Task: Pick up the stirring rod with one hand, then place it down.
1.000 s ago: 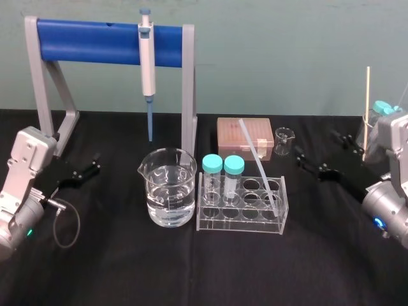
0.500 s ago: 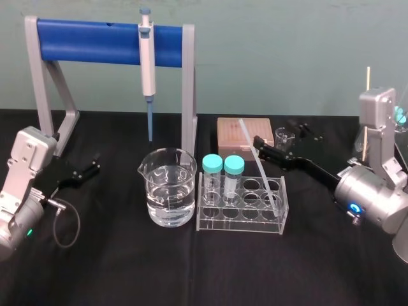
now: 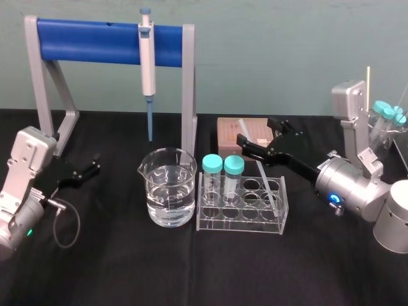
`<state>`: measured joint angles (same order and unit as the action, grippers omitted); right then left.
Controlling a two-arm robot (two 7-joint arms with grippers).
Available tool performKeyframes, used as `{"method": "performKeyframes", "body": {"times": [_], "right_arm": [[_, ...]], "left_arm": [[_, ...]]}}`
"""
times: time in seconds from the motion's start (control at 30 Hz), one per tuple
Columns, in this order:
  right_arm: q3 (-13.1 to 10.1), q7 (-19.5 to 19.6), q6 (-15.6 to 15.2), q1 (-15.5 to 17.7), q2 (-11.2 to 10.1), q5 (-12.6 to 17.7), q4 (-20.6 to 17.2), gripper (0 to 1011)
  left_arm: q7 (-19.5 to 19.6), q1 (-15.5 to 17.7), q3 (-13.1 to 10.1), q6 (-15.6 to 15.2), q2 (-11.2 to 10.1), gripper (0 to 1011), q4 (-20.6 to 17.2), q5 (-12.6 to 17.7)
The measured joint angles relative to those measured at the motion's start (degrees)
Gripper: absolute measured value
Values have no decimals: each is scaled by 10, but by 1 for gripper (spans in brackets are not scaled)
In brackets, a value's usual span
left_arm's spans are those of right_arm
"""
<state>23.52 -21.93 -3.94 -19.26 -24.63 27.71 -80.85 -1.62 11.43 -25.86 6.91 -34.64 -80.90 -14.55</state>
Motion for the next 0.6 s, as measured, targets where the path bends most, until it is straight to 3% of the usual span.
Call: {"method": "performKeyframes", "body": {"times": [0.33,0.6], "right_arm": [[1,6,-12,-24,30,-26,44,1003],[-4,8,-19,-28,41,-39,55,1003]], "left_arm": [[0,0,0,0,0,1000,0,0],[0,0,0,0,0,1000,0,0]]}}
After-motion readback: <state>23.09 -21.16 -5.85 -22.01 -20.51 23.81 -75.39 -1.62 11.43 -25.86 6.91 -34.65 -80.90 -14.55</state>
